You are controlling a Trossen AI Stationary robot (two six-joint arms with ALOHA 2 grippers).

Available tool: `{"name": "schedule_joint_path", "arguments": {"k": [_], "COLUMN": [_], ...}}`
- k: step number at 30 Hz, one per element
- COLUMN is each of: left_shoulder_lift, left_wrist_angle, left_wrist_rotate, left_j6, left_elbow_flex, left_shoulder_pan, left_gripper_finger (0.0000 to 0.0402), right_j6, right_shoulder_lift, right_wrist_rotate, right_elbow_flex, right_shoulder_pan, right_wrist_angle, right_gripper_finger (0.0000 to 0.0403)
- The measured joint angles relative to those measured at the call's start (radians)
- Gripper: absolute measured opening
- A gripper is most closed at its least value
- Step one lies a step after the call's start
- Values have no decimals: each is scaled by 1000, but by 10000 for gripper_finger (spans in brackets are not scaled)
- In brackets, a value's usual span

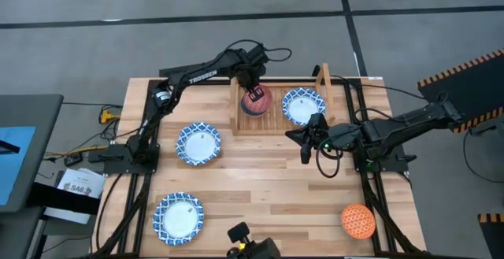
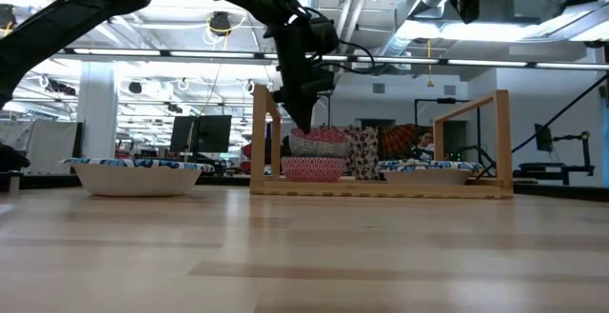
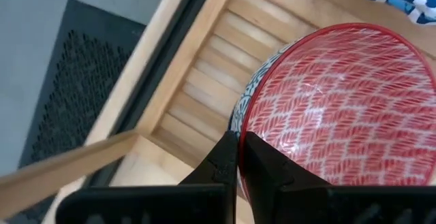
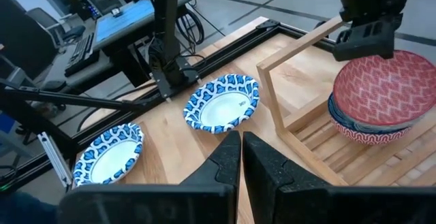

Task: Place and stack bowls onto a shelf
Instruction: Stack the red small bowl into the dark blue small bowl on the shelf

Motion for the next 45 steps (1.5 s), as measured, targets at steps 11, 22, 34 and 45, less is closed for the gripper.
{"name": "schedule_joint_path", "arguments": {"k": [11,22,34,45], "left_shoulder_lift": [0,0,-2,-2], "left_wrist_angle": [-59,-58,-54,-54], "left_wrist_rotate": [1,64,52,79], "left_j6": [40,-18,-54,-72], "left_elbow_flex": [-5,-5,-6,5], "left_shoulder_pan": [1,5,3,5], "left_gripper_finger": [0,0,32,87], "right_j6": [0,0,0,0], "right_shoulder_lift": [0,0,0,0], "right_wrist_rotate": [0,0,0,0], "right_elbow_flex": [0,0,0,0], "right_shoulder_pan": [0,0,0,0], "right_wrist_angle": [-2,-6,-7,-7], "right_gripper_finger": [45,45,45,45]}}
